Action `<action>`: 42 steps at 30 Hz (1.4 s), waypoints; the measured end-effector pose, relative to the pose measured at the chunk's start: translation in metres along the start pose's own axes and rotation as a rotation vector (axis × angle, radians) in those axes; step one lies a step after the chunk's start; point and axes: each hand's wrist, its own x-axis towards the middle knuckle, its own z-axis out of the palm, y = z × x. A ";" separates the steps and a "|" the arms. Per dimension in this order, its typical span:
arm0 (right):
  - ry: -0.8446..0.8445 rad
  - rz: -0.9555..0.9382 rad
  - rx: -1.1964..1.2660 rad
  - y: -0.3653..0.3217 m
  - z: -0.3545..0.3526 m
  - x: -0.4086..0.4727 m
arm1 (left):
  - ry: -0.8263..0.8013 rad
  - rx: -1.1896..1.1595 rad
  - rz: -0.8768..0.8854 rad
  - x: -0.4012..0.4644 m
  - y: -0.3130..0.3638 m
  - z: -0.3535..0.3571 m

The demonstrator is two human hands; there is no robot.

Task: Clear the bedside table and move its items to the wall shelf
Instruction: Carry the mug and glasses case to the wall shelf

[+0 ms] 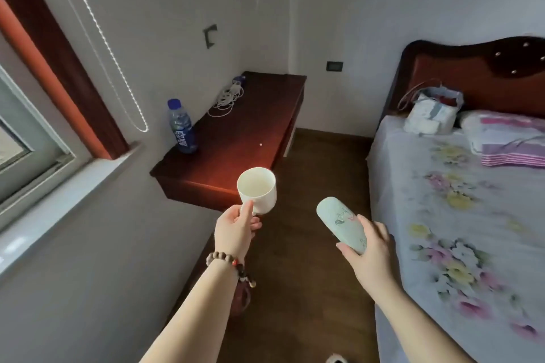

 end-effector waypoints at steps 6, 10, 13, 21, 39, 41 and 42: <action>0.021 0.045 -0.021 0.034 0.018 0.116 | -0.028 0.016 0.001 0.092 0.013 0.088; -0.010 0.010 -0.007 0.056 0.026 0.219 | -0.007 0.023 0.007 0.161 0.040 0.160; -0.039 -0.034 -0.032 0.068 0.030 0.294 | 0.018 -0.002 -0.017 0.212 0.061 0.205; -0.203 -0.184 -0.069 0.056 0.080 0.444 | 0.148 -0.072 -0.028 0.325 0.076 0.234; -0.781 -0.731 0.025 -0.163 0.355 0.625 | 0.701 -0.003 -0.185 0.466 0.042 0.122; -0.856 -0.813 0.021 -0.182 0.382 0.623 | 0.745 -0.021 -0.203 0.460 0.035 0.117; -0.896 -0.862 0.019 -0.191 0.396 0.620 | 0.764 -0.031 -0.211 0.457 0.032 0.116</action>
